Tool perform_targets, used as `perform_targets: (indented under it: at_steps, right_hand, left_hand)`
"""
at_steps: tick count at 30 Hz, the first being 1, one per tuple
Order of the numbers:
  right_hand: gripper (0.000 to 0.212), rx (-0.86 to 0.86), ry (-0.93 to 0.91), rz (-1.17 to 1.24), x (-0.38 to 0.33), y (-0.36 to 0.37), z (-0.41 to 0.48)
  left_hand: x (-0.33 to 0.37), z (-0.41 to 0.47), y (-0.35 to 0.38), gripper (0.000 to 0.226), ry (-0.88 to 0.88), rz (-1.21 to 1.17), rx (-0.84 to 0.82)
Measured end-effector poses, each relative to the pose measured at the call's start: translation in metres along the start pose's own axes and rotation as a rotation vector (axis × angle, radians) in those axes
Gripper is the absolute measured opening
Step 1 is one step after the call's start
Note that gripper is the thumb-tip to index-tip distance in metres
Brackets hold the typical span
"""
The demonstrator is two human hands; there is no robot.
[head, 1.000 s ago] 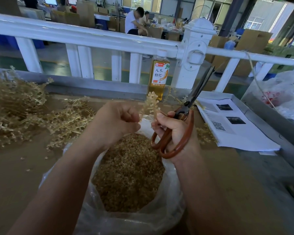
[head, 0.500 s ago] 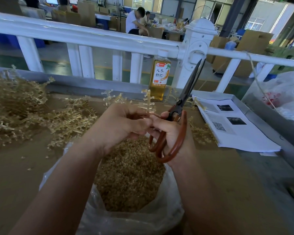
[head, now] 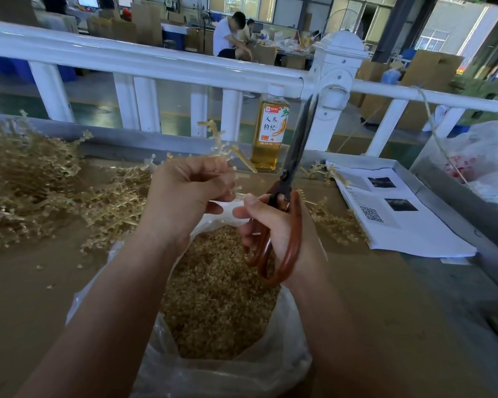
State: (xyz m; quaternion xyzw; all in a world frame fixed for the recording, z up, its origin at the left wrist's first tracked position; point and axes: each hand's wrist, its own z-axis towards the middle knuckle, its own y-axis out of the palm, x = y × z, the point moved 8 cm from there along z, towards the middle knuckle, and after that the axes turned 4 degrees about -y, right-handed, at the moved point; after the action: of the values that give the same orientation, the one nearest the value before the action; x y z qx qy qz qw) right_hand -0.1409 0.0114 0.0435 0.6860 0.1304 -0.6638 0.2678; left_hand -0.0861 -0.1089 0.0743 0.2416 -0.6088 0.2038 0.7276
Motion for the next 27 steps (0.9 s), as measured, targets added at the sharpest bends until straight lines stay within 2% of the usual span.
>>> perform_targets:
  at_steps: [7,11,17,23,27]
  right_hand:
    - [0.024,-0.128,-0.062,-0.446,-0.005,0.01,-0.004]
    - [0.019,-0.184,-0.018,-0.492,0.0,0.015,-0.003]
    - [0.021,-0.285,0.054,-0.504,0.009,0.02,-0.006]
    - [0.046,-0.365,0.131,-0.655,0.016,0.024,-0.01]
    - [0.038,-0.415,0.155,-0.685,0.019,0.026,-0.013]
  left_hand:
    - [-0.003,0.005,-0.015,0.019,-0.001,-0.014,0.094]
    - [-0.003,0.006,-0.018,0.013,-0.002,-0.043,0.108]
    - [-0.001,0.006,-0.023,0.01,0.013,-0.098,0.154]
    - [-0.002,0.007,-0.026,0.018,0.012,-0.085,0.167]
    - [-0.002,0.008,-0.028,0.021,-0.013,-0.146,0.145]
